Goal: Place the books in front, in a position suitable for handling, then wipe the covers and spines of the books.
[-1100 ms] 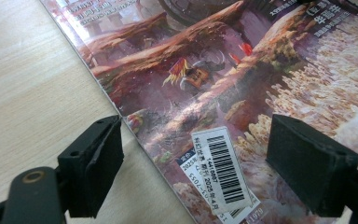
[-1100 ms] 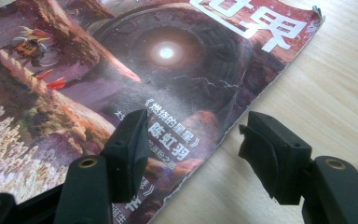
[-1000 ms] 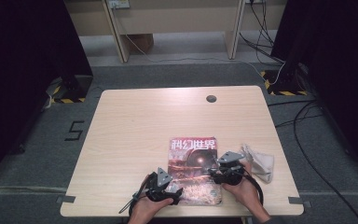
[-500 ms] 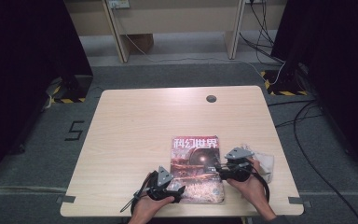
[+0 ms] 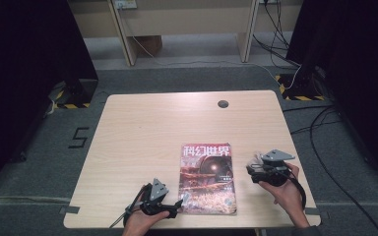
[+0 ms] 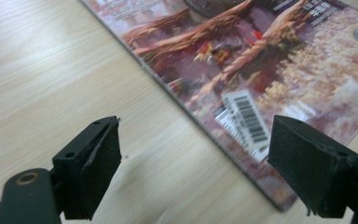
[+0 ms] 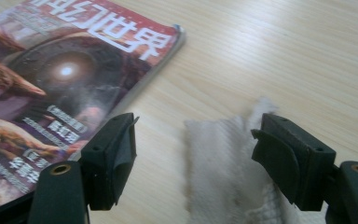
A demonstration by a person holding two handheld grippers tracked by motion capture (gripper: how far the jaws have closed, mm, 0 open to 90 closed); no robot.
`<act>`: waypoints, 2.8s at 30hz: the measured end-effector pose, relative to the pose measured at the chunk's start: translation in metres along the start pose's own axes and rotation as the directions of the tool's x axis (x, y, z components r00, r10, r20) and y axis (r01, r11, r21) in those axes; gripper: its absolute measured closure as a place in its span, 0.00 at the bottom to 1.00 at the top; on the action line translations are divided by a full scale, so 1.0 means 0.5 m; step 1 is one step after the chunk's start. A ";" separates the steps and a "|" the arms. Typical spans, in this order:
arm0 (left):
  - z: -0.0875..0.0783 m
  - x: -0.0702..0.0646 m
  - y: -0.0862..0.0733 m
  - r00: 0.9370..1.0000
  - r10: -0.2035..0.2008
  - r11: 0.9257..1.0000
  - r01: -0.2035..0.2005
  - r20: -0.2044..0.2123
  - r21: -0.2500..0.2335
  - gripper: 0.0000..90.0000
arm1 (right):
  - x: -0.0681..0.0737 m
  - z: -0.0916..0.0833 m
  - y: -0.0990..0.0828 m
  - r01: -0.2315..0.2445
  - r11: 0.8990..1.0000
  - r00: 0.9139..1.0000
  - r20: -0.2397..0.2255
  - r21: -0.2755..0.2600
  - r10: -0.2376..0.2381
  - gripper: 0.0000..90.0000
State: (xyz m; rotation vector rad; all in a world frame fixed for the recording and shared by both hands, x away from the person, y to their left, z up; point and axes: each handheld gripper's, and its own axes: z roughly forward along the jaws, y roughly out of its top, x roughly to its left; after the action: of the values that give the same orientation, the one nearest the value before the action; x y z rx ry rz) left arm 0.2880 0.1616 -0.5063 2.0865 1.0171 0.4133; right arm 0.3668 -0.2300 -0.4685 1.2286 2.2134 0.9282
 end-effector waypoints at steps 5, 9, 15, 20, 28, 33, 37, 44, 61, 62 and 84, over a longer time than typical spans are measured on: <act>-0.015 0.004 -0.016 1.000 0.017 1.000 -0.017 0.003 0.018 0.18 | -0.021 -0.009 -0.009 -0.018 1.000 1.000 0.012 0.021 0.018 0.31; -0.024 0.004 -0.025 0.999 0.038 0.999 -0.038 -0.002 0.029 0.17 | -0.032 -0.032 -0.004 -0.005 1.000 0.999 0.032 -0.001 0.005 0.31; -0.033 0.023 -0.033 0.999 0.044 0.998 -0.042 -0.033 0.049 0.17 | -0.053 -0.024 -0.016 -0.027 0.999 0.998 0.051 0.041 0.025 0.31; -0.040 0.041 -0.036 0.998 0.023 0.999 -0.020 -0.060 0.046 0.17 | -0.056 -0.008 -0.027 -0.015 0.996 0.999 0.035 0.092 0.012 0.37; -0.038 0.039 -0.037 0.998 0.032 0.998 -0.029 -0.058 0.056 0.17 | -0.060 0.006 -0.043 -0.004 0.990 1.000 -0.004 0.142 0.004 0.52; -0.035 0.041 -0.035 0.998 0.027 0.998 -0.024 -0.057 0.057 0.17 | -0.066 0.014 -0.050 0.009 0.986 1.000 -0.014 0.165 -0.007 0.62; -0.031 0.040 -0.032 0.998 0.025 0.998 -0.022 -0.056 0.056 0.17 | -0.077 0.015 -0.057 0.008 0.986 1.000 -0.026 0.167 -0.003 0.72; -0.031 0.035 -0.033 0.998 0.037 0.998 -0.034 -0.053 0.059 0.17 | -0.082 0.004 -0.055 0.015 0.992 0.999 -0.031 0.125 -0.011 0.87; -0.013 0.007 -0.010 1.000 -0.021 1.000 0.021 0.010 0.012 0.19 | -0.057 -0.026 0.002 0.037 0.999 0.999 -0.039 -0.010 -0.037 0.88; -0.007 0.001 -0.005 1.000 -0.016 1.000 0.015 0.010 0.007 0.19 | -0.052 -0.025 0.009 0.043 0.999 0.998 -0.041 -0.014 -0.044 0.88; 0.048 -0.027 0.016 1.000 0.021 1.000 -0.021 0.005 0.020 0.16 | 0.130 0.139 0.138 0.245 0.969 0.956 -0.168 0.020 -0.238 0.86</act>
State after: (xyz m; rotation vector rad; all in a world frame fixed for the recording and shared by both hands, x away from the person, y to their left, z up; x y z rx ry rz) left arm 0.2973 0.1360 -0.5152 2.1170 1.0014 0.4102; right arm 0.4178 -0.1242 -0.4684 0.8976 2.4558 0.9178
